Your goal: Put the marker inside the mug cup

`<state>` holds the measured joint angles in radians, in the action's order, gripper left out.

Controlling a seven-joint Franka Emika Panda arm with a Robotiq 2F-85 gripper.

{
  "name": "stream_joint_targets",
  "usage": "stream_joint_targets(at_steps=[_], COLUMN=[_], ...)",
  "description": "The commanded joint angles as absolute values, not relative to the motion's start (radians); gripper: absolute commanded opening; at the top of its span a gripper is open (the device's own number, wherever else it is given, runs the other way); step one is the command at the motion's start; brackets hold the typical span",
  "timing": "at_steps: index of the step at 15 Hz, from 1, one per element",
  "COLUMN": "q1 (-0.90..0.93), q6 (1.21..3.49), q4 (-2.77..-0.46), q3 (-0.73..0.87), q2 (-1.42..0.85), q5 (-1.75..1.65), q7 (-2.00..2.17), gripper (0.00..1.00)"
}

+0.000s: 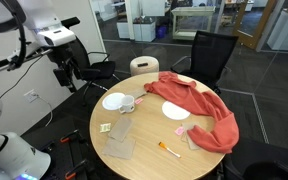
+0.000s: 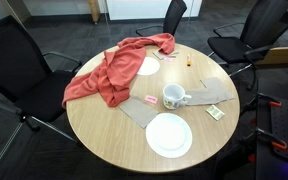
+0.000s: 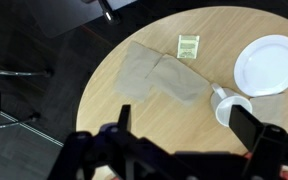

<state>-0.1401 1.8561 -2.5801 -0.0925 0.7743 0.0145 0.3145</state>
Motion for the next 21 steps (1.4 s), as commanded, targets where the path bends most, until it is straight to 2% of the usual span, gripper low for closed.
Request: stream_joint_targets(at_steps=[1, 10, 15, 16, 21], q1=[-0.207, -0.321, -0.339, -0.312, -0.301], q6=[1.954, 2.303, 2.396, 2.376, 2.380], q4=[-2.555, -2.507, -2.444, -2.488, -2.479], q3=[-0.057, 0.031, 0.088, 0.098, 0.111], q2=[0.623, 0.296, 0.134, 0.199, 0.176], q5=[-0.007, -0.027, -0.084, -0.067, -0.068], q7=[0.398, 0.583, 0.688, 0.644, 0.642], gripper=[1.00, 1.00, 1.00, 1.00, 1.00])
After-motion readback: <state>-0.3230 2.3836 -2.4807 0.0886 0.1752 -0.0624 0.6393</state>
